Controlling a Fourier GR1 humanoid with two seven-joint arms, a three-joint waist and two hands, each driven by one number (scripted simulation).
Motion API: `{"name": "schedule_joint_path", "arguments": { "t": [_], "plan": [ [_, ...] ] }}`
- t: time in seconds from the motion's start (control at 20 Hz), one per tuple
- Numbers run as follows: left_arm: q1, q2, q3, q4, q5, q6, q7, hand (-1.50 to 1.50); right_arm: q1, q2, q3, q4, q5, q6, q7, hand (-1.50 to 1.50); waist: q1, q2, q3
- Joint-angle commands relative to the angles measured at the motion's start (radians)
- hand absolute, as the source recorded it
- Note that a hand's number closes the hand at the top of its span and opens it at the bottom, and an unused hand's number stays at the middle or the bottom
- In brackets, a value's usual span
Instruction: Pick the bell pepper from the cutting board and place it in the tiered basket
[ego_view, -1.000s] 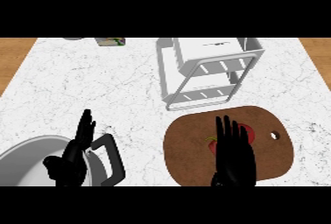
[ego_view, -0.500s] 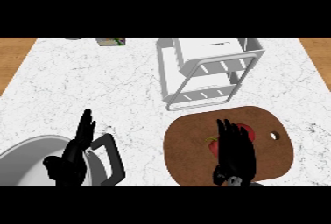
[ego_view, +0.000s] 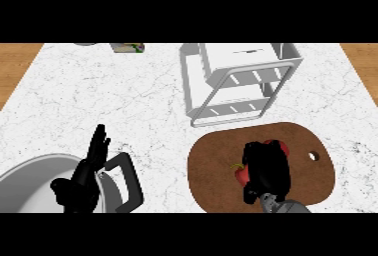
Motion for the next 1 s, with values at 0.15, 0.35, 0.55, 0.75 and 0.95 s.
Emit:
{"name": "schedule_joint_path", "arguments": {
  "t": [0.15, 0.35, 0.55, 0.75, 0.95],
  "plan": [
    [-0.046, 0.039, 0.036, 0.150, 0.013, -0.012, 0.096, 0.00, -0.054, -0.045, 0.032, 0.032, 0.087, -0.042, -0.050, 1.50, -0.011, 0.022, -0.023],
    [0.029, -0.001, -0.024, 0.108, -0.013, 0.045, 0.032, 0.00, -0.019, 0.150, -0.024, 0.052, 0.121, -0.118, 0.230, 1.50, -0.013, 0.022, -0.024],
    [0.058, 0.050, 0.002, 0.046, 0.015, 0.039, 0.037, 0.00, 0.049, 0.155, -0.157, 0.015, 0.055, -0.227, 0.518, 1.50, -0.043, 0.025, -0.020],
    [0.058, 0.063, -0.004, 0.046, 0.013, 0.032, 0.036, 0.00, -0.012, 0.157, -0.168, -0.048, 0.101, -0.331, 0.631, 1.50, -0.029, 0.021, -0.023],
    [0.064, 0.059, -0.007, 0.041, 0.020, 0.045, 0.043, 0.00, -0.093, 0.157, -0.206, -0.157, 0.190, -0.371, 0.659, 1.50, -0.032, 0.008, -0.027]
  ]
}}
